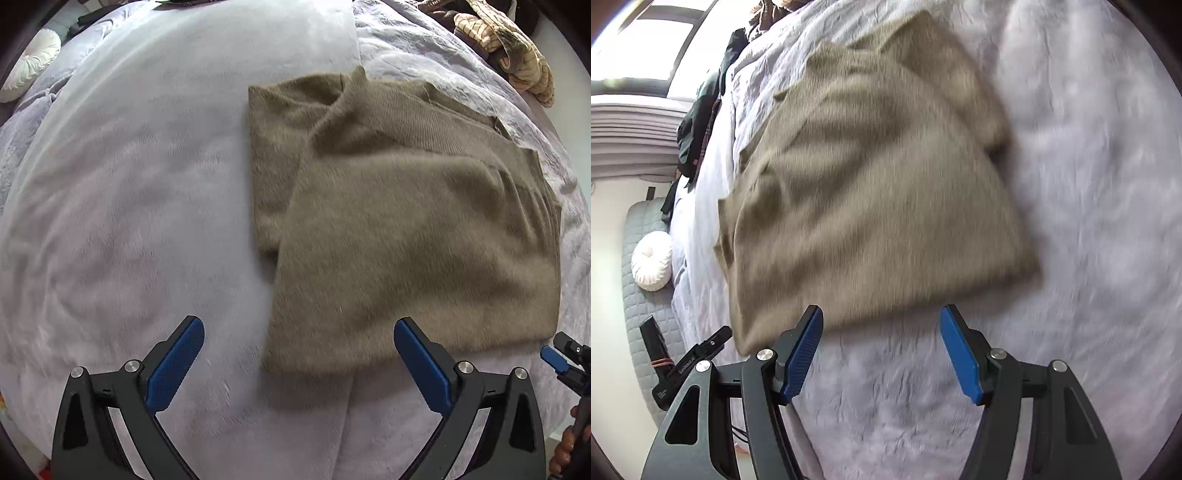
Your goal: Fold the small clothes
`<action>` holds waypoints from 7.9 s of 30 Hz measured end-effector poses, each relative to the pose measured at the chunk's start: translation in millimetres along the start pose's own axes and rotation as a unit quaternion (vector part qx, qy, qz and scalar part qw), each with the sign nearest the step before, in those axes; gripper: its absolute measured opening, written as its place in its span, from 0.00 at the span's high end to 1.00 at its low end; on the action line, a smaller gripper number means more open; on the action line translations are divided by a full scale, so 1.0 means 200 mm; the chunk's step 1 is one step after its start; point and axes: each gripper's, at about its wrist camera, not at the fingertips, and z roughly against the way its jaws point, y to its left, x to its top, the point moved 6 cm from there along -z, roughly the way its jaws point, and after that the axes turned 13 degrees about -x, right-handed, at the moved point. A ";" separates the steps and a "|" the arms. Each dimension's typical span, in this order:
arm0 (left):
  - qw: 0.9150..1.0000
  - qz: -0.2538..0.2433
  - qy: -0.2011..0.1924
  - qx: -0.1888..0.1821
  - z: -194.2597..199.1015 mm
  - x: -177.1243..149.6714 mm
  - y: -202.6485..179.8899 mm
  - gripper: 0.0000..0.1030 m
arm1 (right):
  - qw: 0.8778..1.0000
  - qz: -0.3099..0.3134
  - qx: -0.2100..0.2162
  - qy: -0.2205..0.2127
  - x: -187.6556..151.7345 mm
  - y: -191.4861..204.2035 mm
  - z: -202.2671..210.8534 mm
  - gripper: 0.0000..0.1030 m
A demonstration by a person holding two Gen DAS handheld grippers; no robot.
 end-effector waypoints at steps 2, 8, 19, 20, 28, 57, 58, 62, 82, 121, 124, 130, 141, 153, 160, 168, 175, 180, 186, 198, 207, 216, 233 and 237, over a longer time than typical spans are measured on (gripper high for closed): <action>1.000 0.002 0.006 0.004 -0.01 -0.04 -0.01 0.00 | 1.000 -0.004 0.006 0.006 -0.04 0.02 -0.02 0.32; 1.000 0.012 0.024 0.000 -0.07 -0.21 -0.05 0.00 | 0.999 -0.009 0.021 0.024 -0.13 0.03 -0.05 0.32; 0.999 0.022 0.029 -0.009 -0.04 -0.32 0.04 0.00 | 0.997 0.012 0.054 0.055 -0.26 0.22 -0.16 0.32; 0.999 0.022 0.029 -0.010 -0.03 -0.32 0.05 0.00 | 0.997 0.014 0.058 0.058 -0.27 0.24 -0.17 0.32; 0.999 0.035 0.028 -0.013 -0.01 -0.28 0.25 0.00 | 0.986 0.006 0.136 0.092 -0.36 0.55 -0.33 0.32; 0.896 0.149 0.041 -0.416 -0.19 0.29 0.14 0.00 | 0.953 -0.013 0.300 0.029 -0.11 1.08 -0.30 0.91; 0.900 0.139 0.041 -0.411 -0.19 0.32 0.10 0.00 | 0.955 -0.006 0.295 0.031 -0.11 1.08 -0.30 0.91; 0.927 0.106 0.046 -0.357 -0.25 0.36 -0.01 0.00 | 0.962 0.013 0.267 0.052 -0.16 1.07 -0.33 0.90; 0.975 -0.026 -0.029 -0.220 -0.10 0.41 -0.24 0.58 | 0.984 0.171 -0.051 0.000 0.23 0.67 -0.45 0.91; 0.980 -0.143 -0.098 -0.094 -0.02 0.49 -0.85 0.00 | 0.956 -0.023 0.289 0.038 0.54 0.30 -0.24 0.33; 0.978 -0.127 -0.120 -0.110 0.05 0.51 -0.80 0.00 | 0.948 -0.027 0.313 0.047 0.57 0.38 -0.22 0.33; 0.976 -0.118 -0.134 -0.128 0.10 0.57 -0.73 0.00 | 0.939 0.006 0.337 0.070 0.70 0.55 -0.24 0.30; 0.971 -0.076 -0.155 -0.166 0.19 0.57 -0.62 0.00 | 0.949 0.207 0.217 0.094 0.82 1.05 -0.33 0.29; 0.993 -0.014 -0.103 -0.059 -0.11 0.56 -0.37 0.00 | 0.948 0.229 0.210 0.076 0.77 1.19 -0.32 0.80; 0.993 0.008 -0.103 -0.049 -0.20 0.57 -0.36 0.00 | 0.960 0.224 0.155 0.069 0.80 1.06 -0.33 0.25; 0.992 0.017 -0.119 -0.031 -0.20 0.60 -0.26 0.00 | 0.954 0.205 0.191 0.108 0.88 1.12 -0.47 0.25; 0.994 0.023 -0.099 -0.049 -0.22 0.60 -0.26 0.00 | 0.947 0.238 0.192 0.093 0.75 1.29 -0.44 0.82; 0.990 -0.034 -0.113 -0.072 -0.07 0.63 -0.51 0.00 | 0.933 0.193 0.300 0.055 0.75 1.20 -0.12 0.84; 0.980 -0.141 -0.103 -0.096 -0.05 0.62 -1.02 0.00 | 0.932 0.161 0.324 -0.022 0.77 0.87 0.19 0.84; 0.958 -0.288 -0.018 -0.010 -0.56 0.36 -1.45 0.00 | 0.967 -0.092 0.236 -0.019 0.74 -0.11 -0.25 0.84; 0.974 -0.223 -0.016 -0.024 -0.33 0.33 -1.12 0.00 | 0.961 -0.052 0.271 -0.020 0.71 -0.01 -0.08 0.25; 0.989 -0.141 0.035 -0.034 -0.33 0.13 -0.76 0.00 | 0.960 -0.068 0.268 -0.035 0.18 -0.05 0.10 0.25; 0.993 -0.116 0.000 -0.033 -0.10 0.12 -0.51 0.00 | 0.978 -0.038 0.206 -0.013 0.11 0.31 -0.21 0.87; 0.993 -0.110 0.007 -0.035 -0.13 0.10 -0.52 0.00 | 0.981 -0.062 0.181 -0.008 0.09 0.24 -0.27 0.53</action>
